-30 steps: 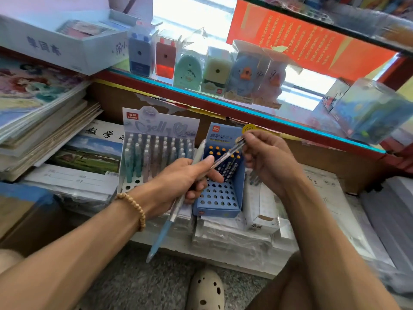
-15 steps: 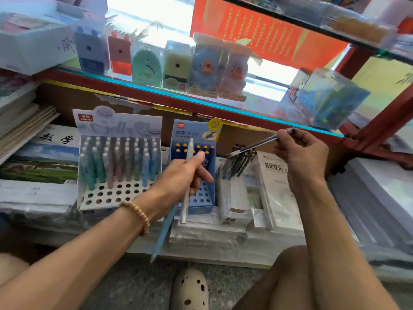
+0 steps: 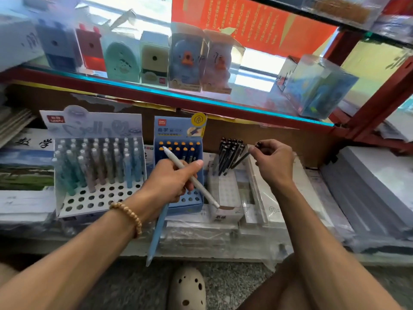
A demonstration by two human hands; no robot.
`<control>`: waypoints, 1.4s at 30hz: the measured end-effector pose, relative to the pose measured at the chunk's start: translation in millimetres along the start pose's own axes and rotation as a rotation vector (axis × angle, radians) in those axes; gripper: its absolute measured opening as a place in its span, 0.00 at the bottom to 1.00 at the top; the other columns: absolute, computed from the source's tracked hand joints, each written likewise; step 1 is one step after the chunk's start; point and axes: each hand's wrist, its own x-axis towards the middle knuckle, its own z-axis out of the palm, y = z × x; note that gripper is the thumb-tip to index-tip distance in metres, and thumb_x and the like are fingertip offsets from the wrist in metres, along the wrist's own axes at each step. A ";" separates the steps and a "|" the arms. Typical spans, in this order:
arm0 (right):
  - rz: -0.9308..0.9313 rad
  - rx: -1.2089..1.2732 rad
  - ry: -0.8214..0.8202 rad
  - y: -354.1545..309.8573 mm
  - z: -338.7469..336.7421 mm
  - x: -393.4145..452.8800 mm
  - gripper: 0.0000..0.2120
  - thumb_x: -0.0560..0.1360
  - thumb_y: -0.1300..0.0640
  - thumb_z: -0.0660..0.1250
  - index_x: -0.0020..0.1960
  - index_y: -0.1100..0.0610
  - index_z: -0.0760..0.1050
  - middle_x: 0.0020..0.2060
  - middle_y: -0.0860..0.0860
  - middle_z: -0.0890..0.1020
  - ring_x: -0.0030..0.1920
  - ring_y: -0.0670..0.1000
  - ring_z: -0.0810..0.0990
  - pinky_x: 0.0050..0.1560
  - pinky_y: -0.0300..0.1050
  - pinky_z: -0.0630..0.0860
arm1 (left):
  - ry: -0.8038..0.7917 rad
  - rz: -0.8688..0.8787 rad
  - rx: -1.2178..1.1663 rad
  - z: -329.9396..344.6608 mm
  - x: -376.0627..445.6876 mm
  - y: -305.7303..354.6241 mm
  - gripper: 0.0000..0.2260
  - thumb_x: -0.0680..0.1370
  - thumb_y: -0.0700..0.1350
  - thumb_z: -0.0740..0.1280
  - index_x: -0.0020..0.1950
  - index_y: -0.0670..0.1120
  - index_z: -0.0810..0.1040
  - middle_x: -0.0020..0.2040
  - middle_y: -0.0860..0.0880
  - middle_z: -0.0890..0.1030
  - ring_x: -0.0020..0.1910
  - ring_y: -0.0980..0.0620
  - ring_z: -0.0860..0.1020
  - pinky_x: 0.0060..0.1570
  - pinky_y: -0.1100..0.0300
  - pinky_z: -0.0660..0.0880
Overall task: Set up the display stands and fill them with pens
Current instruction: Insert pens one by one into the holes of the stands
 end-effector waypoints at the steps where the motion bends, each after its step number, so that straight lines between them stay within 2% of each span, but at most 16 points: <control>1: -0.001 -0.007 -0.008 0.1 3.0 0.7 0.06 0.74 0.57 0.75 0.44 0.48 0.79 0.39 0.44 0.82 0.42 0.45 0.82 0.48 0.46 0.83 | 0.002 -0.003 -0.007 -1.5 0.0 0.1 0.15 0.79 0.51 0.67 0.38 0.42 0.75 0.28 0.48 0.75 0.24 0.55 0.65 0.22 0.65 0.62; 5: -0.043 -0.066 -0.031 -0.4 11.6 3.4 0.04 0.75 0.58 0.74 0.47 0.51 0.80 0.39 0.42 0.81 0.41 0.42 0.80 0.48 0.41 0.80 | 0.008 -0.020 -0.022 -7.8 -1.2 -0.7 0.14 0.79 0.50 0.69 0.39 0.41 0.76 0.28 0.49 0.75 0.24 0.55 0.65 0.22 0.65 0.62; 9: -0.057 -0.152 -0.026 -0.5 15.8 5.7 0.08 0.76 0.59 0.73 0.55 0.56 0.82 0.42 0.44 0.81 0.44 0.45 0.81 0.51 0.42 0.78 | 0.004 -0.025 -0.057 -12.1 -2.5 -0.6 0.12 0.78 0.48 0.70 0.40 0.40 0.79 0.29 0.50 0.76 0.24 0.56 0.65 0.22 0.66 0.61; 11: -0.043 -0.160 -0.045 0.4 17.8 6.2 0.08 0.75 0.59 0.73 0.55 0.57 0.82 0.42 0.45 0.81 0.44 0.45 0.81 0.52 0.42 0.79 | -0.007 -0.020 -0.062 -14.4 -2.6 -0.9 0.12 0.77 0.47 0.71 0.43 0.38 0.80 0.31 0.49 0.77 0.24 0.56 0.65 0.22 0.66 0.62; 15: -0.039 -0.227 -0.218 5.6 26.3 2.8 0.08 0.74 0.58 0.74 0.53 0.55 0.83 0.44 0.47 0.84 0.45 0.45 0.81 0.52 0.48 0.80 | -0.038 0.001 -0.101 -20.5 -2.4 -2.2 0.09 0.75 0.45 0.73 0.44 0.39 0.82 0.37 0.44 0.79 0.26 0.55 0.67 0.22 0.66 0.63; 19: -0.071 -0.336 -0.214 6.3 34.5 3.0 0.08 0.74 0.55 0.74 0.53 0.52 0.84 0.44 0.47 0.84 0.46 0.47 0.81 0.51 0.53 0.80 | -0.063 0.013 -0.183 -23.1 -1.7 -1.7 0.08 0.71 0.43 0.74 0.46 0.40 0.84 0.41 0.42 0.79 0.27 0.56 0.68 0.22 0.68 0.64; 23: -0.030 -0.298 -0.229 8.5 35.1 1.7 0.08 0.74 0.57 0.75 0.52 0.55 0.81 0.45 0.49 0.83 0.47 0.49 0.81 0.50 0.48 0.79 | -0.065 0.011 -0.259 -24.0 -4.2 -2.6 0.10 0.65 0.44 0.75 0.45 0.42 0.84 0.42 0.42 0.79 0.27 0.57 0.68 0.22 0.68 0.64; 26: -0.094 -0.289 -0.080 0.4 28.5 -5.9 0.10 0.74 0.53 0.74 0.53 0.55 0.78 0.44 0.47 0.81 0.45 0.46 0.79 0.44 0.39 0.75 | -0.059 0.012 -0.300 -23.9 -5.2 -3.4 0.11 0.65 0.42 0.75 0.46 0.42 0.84 0.38 0.45 0.78 0.27 0.57 0.69 0.22 0.67 0.64; 28: -0.163 -0.215 -0.039 -16.5 22.8 -17.3 0.07 0.77 0.51 0.70 0.49 0.55 0.79 0.39 0.46 0.80 0.40 0.44 0.78 0.39 0.36 0.72 | -0.044 0.025 -0.322 -23.1 -5.8 -2.8 0.11 0.65 0.42 0.75 0.47 0.42 0.84 0.34 0.49 0.77 0.26 0.57 0.69 0.21 0.67 0.64; 29: -0.161 -0.128 -0.106 -25.4 21.4 -23.0 0.09 0.78 0.49 0.69 0.47 0.55 0.79 0.38 0.47 0.81 0.38 0.45 0.79 0.38 0.38 0.74 | -0.028 0.036 -0.333 -23.2 -6.5 -3.0 0.12 0.65 0.42 0.75 0.47 0.42 0.84 0.33 0.49 0.77 0.26 0.57 0.69 0.21 0.67 0.64; 32: 0.011 0.188 -0.562 -54.9 16.6 -42.7 0.18 0.78 0.43 0.64 0.49 0.58 0.80 0.38 0.54 0.84 0.36 0.50 0.82 0.36 0.43 0.78 | 0.045 0.066 -0.351 -25.1 -9.5 -3.6 0.09 0.66 0.42 0.74 0.46 0.43 0.84 0.31 0.51 0.78 0.27 0.57 0.69 0.21 0.68 0.64; 33: 0.043 0.232 -0.684 -60.8 16.2 -47.1 0.18 0.76 0.44 0.65 0.50 0.59 0.80 0.39 0.55 0.85 0.36 0.51 0.82 0.37 0.42 0.79 | 0.069 0.074 -0.360 -26.3 -10.3 -4.1 0.08 0.67 0.42 0.75 0.45 0.44 0.84 0.31 0.51 0.78 0.26 0.58 0.69 0.21 0.68 0.64; 35: 0.052 0.281 -0.794 -68.1 18.0 -51.6 0.10 0.75 0.52 0.70 0.48 0.60 0.80 0.39 0.56 0.85 0.35 0.51 0.82 0.37 0.41 0.79 | 0.100 0.091 -0.384 -28.6 -12.0 -4.5 0.08 0.66 0.43 0.75 0.44 0.44 0.84 0.31 0.51 0.77 0.26 0.58 0.69 0.21 0.68 0.63; 38: 0.090 0.424 -0.726 -74.0 24.8 -48.3 0.03 0.74 0.62 0.72 0.46 0.62 0.80 0.35 0.55 0.83 0.33 0.49 0.80 0.35 0.39 0.79 | 0.117 0.101 -0.424 -35.4 -16.4 -1.5 0.11 0.66 0.45 0.74 0.47 0.43 0.84 0.35 0.49 0.79 0.27 0.57 0.69 0.21 0.68 0.63; 40: 0.156 0.554 -0.648 -79.4 29.7 -44.9 0.04 0.73 0.64 0.72 0.47 0.63 0.80 0.34 0.54 0.82 0.32 0.49 0.78 0.33 0.37 0.78 | 0.144 0.074 -0.454 -45.3 -20.7 -1.1 0.13 0.69 0.45 0.73 0.51 0.40 0.83 0.39 0.47 0.81 0.28 0.57 0.68 0.21 0.68 0.63; 42: 0.186 0.632 -0.604 -84.8 35.4 -43.0 0.06 0.73 0.64 0.73 0.49 0.64 0.80 0.35 0.54 0.83 0.33 0.48 0.79 0.34 0.36 0.78 | 0.185 0.041 -0.379 -56.3 -25.9 -2.1 0.08 0.73 0.42 0.72 0.49 0.40 0.84 0.40 0.45 0.83 0.28 0.57 0.69 0.22 0.69 0.64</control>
